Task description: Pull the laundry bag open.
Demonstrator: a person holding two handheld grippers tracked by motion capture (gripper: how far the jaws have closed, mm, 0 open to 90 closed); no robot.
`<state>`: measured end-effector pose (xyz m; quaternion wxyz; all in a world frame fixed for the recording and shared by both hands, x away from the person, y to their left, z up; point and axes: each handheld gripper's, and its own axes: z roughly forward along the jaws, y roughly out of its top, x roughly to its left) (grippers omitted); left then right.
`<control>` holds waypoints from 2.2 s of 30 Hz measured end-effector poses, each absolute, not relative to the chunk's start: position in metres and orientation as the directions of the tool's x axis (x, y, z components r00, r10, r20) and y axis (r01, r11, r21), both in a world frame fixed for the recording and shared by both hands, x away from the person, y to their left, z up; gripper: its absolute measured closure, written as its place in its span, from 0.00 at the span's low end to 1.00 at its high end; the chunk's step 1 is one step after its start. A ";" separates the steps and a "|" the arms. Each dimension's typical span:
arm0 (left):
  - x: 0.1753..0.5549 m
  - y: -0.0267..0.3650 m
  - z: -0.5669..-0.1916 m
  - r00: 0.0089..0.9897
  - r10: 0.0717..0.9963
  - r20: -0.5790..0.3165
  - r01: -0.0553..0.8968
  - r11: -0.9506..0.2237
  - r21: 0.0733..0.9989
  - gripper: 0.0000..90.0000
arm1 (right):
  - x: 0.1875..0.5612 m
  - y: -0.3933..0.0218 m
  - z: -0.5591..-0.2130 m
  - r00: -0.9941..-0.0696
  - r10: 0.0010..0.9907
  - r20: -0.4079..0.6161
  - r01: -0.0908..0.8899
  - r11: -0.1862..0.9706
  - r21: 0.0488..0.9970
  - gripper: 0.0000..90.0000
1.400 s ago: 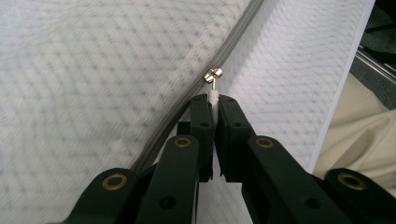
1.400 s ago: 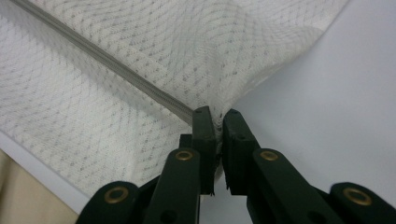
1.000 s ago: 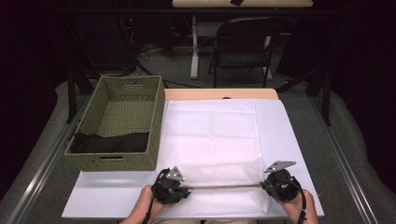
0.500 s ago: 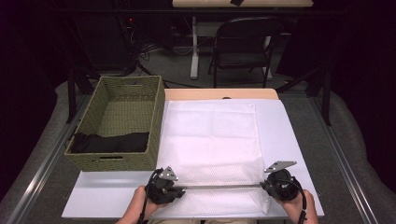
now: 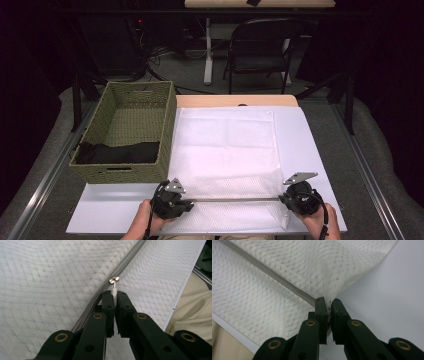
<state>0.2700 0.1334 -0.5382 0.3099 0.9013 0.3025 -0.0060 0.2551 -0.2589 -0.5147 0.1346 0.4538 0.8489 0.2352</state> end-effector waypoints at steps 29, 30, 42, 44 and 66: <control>0.263 0.167 -0.534 0.786 0.594 -0.173 0.579 -0.608 0.543 0.96 | 0.256 -0.261 -0.515 -0.543 0.839 -0.023 0.710 0.474 0.521 0.94; 0.263 0.168 -0.534 0.787 0.593 -0.173 0.579 -0.610 0.542 0.96 | 0.256 -0.261 -0.515 -0.540 0.841 -0.024 0.713 0.472 0.518 0.94; 0.262 0.182 -0.533 0.774 0.610 -0.170 0.595 -0.607 0.527 0.96 | 0.257 -0.260 -0.516 -0.532 0.846 -0.026 0.719 0.468 0.513 0.94; 0.262 0.185 -0.533 0.768 0.618 -0.169 0.601 -0.604 0.523 0.96 | 0.257 -0.260 -0.516 -0.532 0.846 -0.030 0.719 0.470 0.512 0.94; 0.268 0.206 -0.534 0.749 0.642 -0.164 0.626 -0.604 0.493 0.96 | 0.260 -0.261 -0.519 -0.528 0.849 -0.010 0.722 0.455 0.522 0.94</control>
